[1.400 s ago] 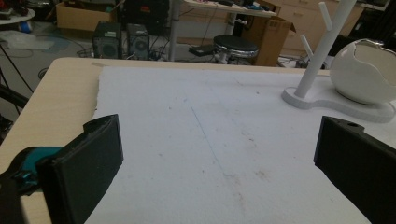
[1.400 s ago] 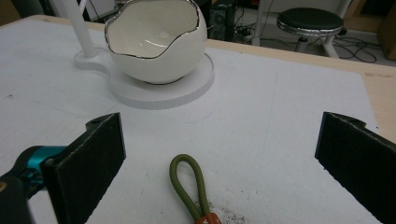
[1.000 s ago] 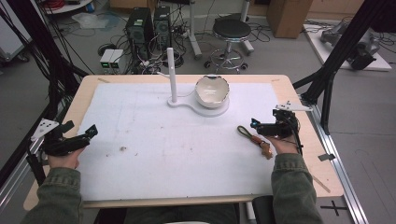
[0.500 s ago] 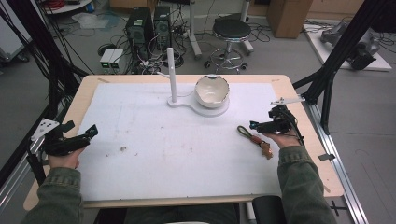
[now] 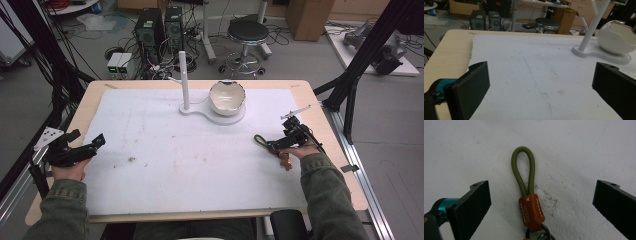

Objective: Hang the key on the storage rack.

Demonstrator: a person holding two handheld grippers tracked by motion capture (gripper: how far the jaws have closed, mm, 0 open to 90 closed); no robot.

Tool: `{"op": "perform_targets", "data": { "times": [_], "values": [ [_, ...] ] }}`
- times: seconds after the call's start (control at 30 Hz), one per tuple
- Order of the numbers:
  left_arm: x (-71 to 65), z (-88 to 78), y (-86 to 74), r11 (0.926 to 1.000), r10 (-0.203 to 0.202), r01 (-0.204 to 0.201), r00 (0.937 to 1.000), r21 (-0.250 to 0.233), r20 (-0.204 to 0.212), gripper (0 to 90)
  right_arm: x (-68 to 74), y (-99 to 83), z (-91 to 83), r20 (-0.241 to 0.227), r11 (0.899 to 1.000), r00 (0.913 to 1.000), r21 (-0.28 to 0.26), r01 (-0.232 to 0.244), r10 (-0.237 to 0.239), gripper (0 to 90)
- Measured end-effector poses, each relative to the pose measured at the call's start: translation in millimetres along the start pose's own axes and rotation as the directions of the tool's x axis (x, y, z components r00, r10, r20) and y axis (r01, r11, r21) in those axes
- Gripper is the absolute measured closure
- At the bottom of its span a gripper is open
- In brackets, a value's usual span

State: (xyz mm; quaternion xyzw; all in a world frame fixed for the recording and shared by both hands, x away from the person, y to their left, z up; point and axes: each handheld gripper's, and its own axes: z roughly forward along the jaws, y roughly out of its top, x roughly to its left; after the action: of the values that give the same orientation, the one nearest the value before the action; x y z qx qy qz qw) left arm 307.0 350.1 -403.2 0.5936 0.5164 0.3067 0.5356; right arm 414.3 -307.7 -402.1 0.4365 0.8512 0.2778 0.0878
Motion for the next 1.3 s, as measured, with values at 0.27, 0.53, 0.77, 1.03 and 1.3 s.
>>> {"op": "perform_targets", "data": {
  "times": [0.27, 0.53, 0.77, 1.03, 1.3],
  "values": [
    [0.7, -0.5, 0.2, 1.0, 0.0, 0.0, 1.0, -0.001, -0.003, 1.7, -4.8, -2.7, 4.2, -0.012, 0.999, 0.9999, 0.055, -0.001, 0.001, 0.6],
    [0.8, -0.1, 0.0, 1.0, -0.001, 0.001, 1.0, 0.001, -0.001, 1.7, -4.6, -4.1, 9.1, -0.013, 0.994, 0.9996, 0.106, 0.025, -0.023, 4.8],
    [0.7, 0.0, 0.0, 1.0, -0.001, 0.001, 1.0, 0.0, -0.001, 1.7, -3.3, -4.1, 10.4, -0.04, 0.989, 0.999, 0.143, 0.026, -0.02, 19.7],
    [0.7, -0.1, 0.0, 1.0, 0.0, 0.0, 1.0, 0.002, 0.0, 1.7, -6.1, -3.5, 8.6, -0.049, 0.989, 0.9988, 0.145, 0.004, 0.003, 38.3],
    [1.3, 1.2, -0.1, 0.9999, 0.011, -0.011, 0.9999, 0.008, -0.006, 1.7, -6.4, -3.6, 9.0, -0.06, 0.987, 0.9981, 0.161, 0.002, 0.007, 51.1]
  ]
}}
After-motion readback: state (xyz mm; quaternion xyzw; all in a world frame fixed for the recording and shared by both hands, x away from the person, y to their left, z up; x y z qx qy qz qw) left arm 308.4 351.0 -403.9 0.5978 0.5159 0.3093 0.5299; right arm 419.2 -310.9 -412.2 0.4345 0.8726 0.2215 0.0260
